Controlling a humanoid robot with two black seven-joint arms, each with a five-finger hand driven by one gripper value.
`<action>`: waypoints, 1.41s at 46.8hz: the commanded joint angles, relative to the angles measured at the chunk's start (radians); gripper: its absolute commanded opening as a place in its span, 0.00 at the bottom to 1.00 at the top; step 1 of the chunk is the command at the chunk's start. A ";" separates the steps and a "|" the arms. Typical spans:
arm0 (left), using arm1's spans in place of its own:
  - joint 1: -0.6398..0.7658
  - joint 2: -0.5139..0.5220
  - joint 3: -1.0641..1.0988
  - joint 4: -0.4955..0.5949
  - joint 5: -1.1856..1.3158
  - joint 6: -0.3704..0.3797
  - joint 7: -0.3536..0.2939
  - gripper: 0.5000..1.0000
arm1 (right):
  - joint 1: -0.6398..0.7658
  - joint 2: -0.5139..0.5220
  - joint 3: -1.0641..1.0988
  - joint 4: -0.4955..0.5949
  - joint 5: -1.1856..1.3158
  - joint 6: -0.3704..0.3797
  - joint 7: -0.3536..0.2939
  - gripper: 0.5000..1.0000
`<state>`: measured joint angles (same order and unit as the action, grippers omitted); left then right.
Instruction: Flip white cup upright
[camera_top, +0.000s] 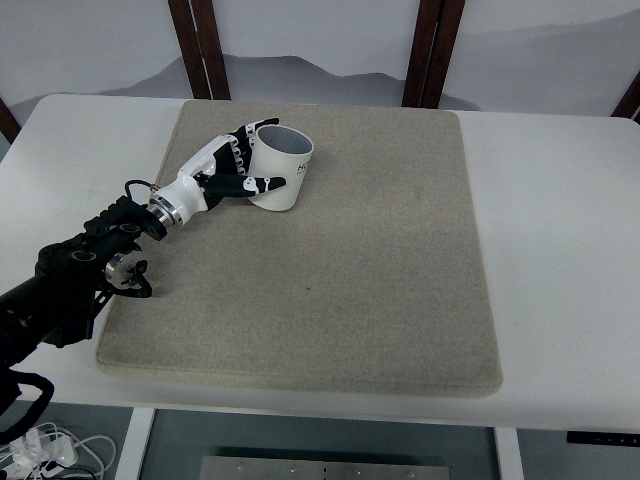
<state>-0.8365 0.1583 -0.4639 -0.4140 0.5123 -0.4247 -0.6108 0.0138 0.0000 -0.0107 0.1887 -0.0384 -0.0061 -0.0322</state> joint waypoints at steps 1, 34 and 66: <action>-0.004 0.001 -0.002 0.001 0.000 -0.008 0.000 1.00 | 0.000 0.000 0.000 0.000 0.000 0.000 0.000 0.90; -0.087 0.127 -0.133 -0.002 -0.067 -0.178 0.000 1.00 | 0.000 0.000 0.000 0.000 0.000 0.000 0.000 0.90; -0.144 0.150 -0.136 0.047 -0.512 -0.157 0.000 1.00 | 0.000 0.000 0.000 0.000 0.000 0.000 0.000 0.90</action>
<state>-0.9792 0.3085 -0.5989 -0.3663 0.0944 -0.5784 -0.6109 0.0138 0.0000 -0.0107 0.1886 -0.0383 -0.0061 -0.0322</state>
